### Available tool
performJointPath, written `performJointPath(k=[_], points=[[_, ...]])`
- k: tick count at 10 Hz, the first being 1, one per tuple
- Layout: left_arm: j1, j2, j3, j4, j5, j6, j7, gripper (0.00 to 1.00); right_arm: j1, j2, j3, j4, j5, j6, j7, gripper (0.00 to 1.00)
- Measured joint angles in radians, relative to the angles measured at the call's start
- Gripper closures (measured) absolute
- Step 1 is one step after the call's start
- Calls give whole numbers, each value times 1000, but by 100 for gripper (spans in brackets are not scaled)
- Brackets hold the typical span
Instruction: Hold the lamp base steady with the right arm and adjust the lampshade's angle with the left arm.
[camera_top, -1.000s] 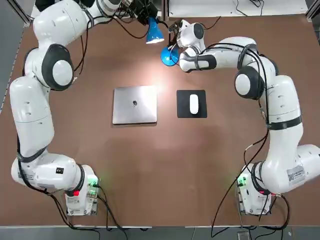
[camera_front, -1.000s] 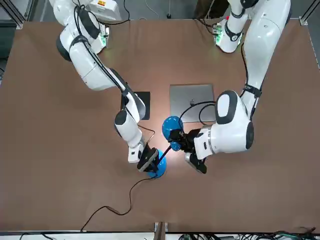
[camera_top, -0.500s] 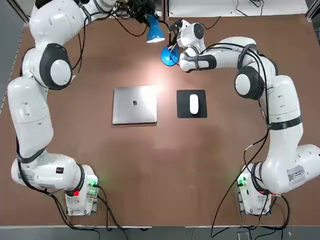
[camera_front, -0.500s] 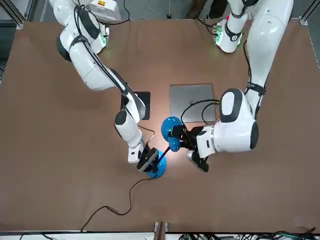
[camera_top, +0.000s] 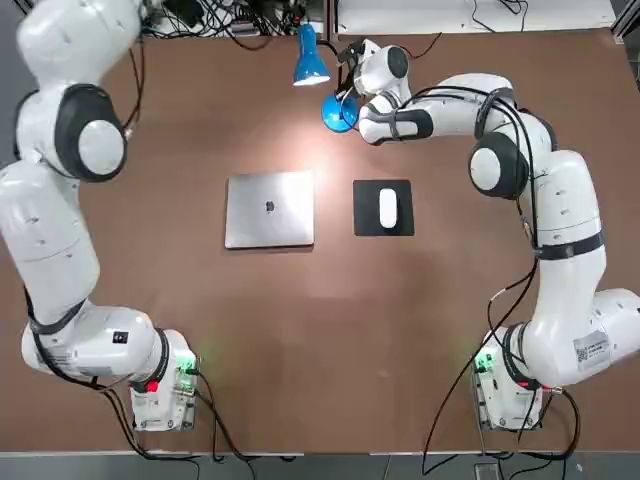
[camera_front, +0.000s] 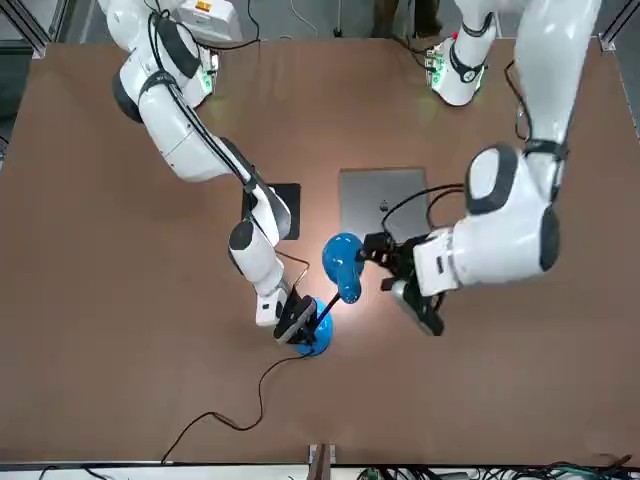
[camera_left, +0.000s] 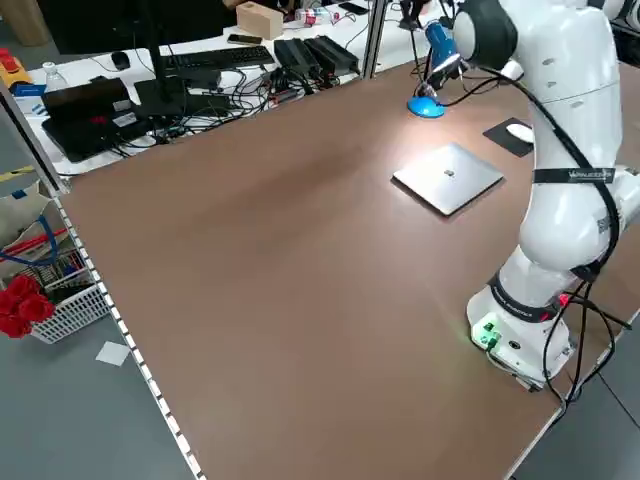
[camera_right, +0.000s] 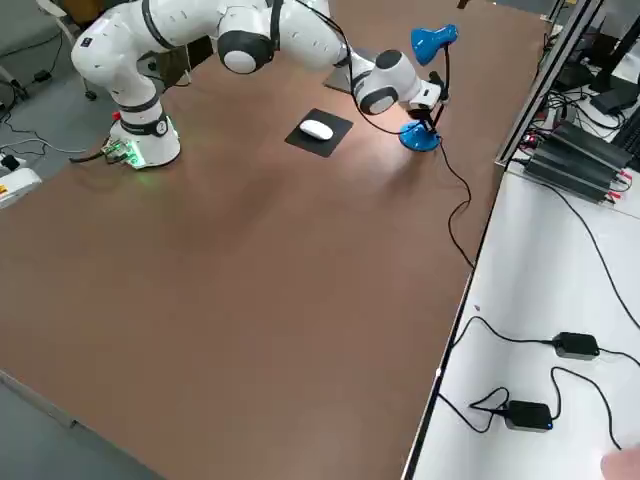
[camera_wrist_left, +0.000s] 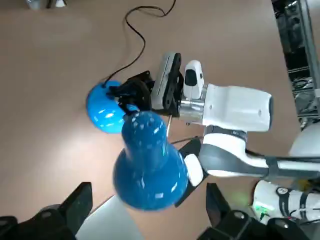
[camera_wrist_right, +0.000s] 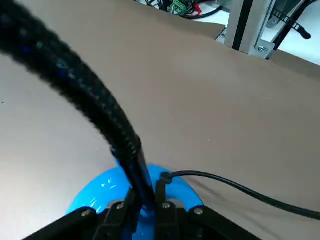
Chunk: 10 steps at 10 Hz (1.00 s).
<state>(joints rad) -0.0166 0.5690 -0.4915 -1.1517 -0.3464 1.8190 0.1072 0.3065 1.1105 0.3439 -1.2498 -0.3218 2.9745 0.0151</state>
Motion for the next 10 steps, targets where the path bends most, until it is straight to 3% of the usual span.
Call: performJointPath(k=[2, 5, 7, 8, 9, 10], points=[[82, -127, 2, -1, 133, -186, -60, 0, 0, 0, -3, 1, 0, 1, 0, 72], [137, -219, 2, -26, 362, -309, -76, 0, 0, 0, -8, 3, 0, 0, 7, 64], [221, -255, 3, -45, 389, -369, -85, 1, -1, 0, -12, 6, 0, 0, 23, 51], [289, -270, 2, -59, 387, -367, -74, 1, 0, 0, -10, 8, 0, -1, 34, 36], [345, -284, 1, -87, 385, -340, -59, 1, 0, 0, -8, 9, 0, -1, 39, 34], [387, -304, 1, -137, 384, -283, -37, 1, 0, 0, -7, 9, 0, -1, 44, 26]])
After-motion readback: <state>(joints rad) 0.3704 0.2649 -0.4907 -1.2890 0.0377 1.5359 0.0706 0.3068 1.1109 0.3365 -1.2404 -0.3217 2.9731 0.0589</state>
